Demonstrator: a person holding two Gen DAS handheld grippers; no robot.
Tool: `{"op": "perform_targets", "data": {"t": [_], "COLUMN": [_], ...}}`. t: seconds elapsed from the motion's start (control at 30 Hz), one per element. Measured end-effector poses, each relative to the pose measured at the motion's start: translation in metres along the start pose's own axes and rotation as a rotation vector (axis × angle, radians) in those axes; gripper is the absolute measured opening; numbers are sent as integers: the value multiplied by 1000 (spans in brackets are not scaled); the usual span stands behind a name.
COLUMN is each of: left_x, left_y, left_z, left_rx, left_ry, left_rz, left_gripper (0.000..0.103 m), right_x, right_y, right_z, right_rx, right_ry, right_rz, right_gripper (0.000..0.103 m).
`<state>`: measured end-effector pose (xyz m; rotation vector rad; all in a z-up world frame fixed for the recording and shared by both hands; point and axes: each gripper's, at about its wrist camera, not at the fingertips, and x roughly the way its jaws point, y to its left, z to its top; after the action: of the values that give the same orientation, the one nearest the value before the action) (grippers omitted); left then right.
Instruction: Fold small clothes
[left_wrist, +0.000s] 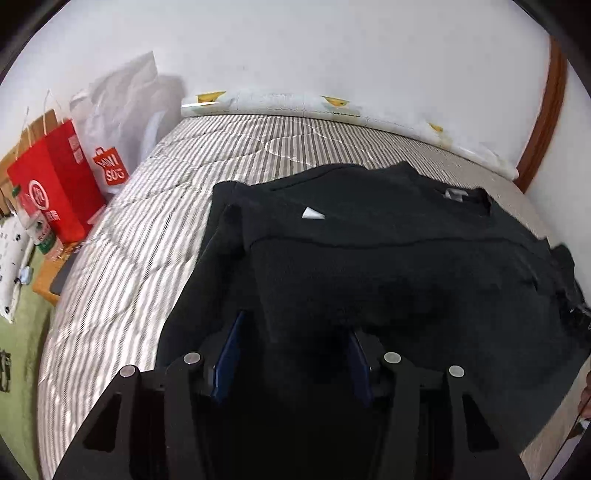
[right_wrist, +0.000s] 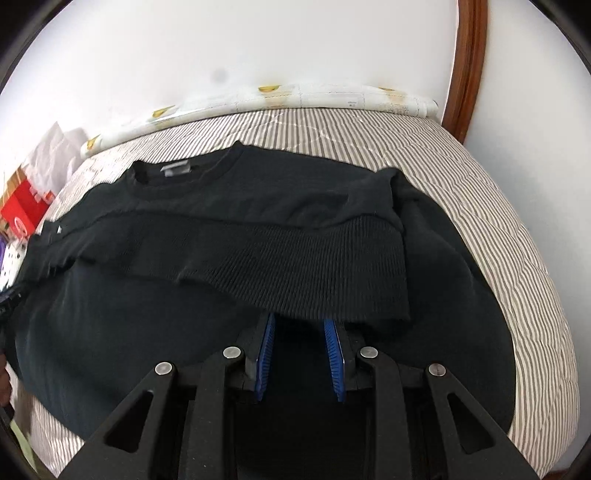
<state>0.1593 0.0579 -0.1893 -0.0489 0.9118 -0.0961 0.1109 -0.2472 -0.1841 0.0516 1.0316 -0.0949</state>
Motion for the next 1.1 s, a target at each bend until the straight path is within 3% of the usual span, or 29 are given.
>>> {"op": "perform_targets", "data": {"t": [0.23,0.53,0.67,0.87,1.1], "left_x": [15,43,46,35,5], "left_y": [7,3,6,16,44], "left_z": [47,85,83,69,37], "left_rx": [-74,-70,-68,-45,-98], "left_ry": [4,5,12,12,15], "left_rz": [-101,-73,-71,-38,-41], "left_gripper": [48,48,48,49,50], "right_x": [22,60,73,61,32], "right_y": [-6,-15,-26,-39,-44], "right_z": [54,108,111,96,68], "right_rx": [10,18,50,39,14], "right_ry": [-3,11,45,37,11], "right_rz": [-7,-44,-40,-48,-93], "right_gripper": [25,25,25,27,30]}}
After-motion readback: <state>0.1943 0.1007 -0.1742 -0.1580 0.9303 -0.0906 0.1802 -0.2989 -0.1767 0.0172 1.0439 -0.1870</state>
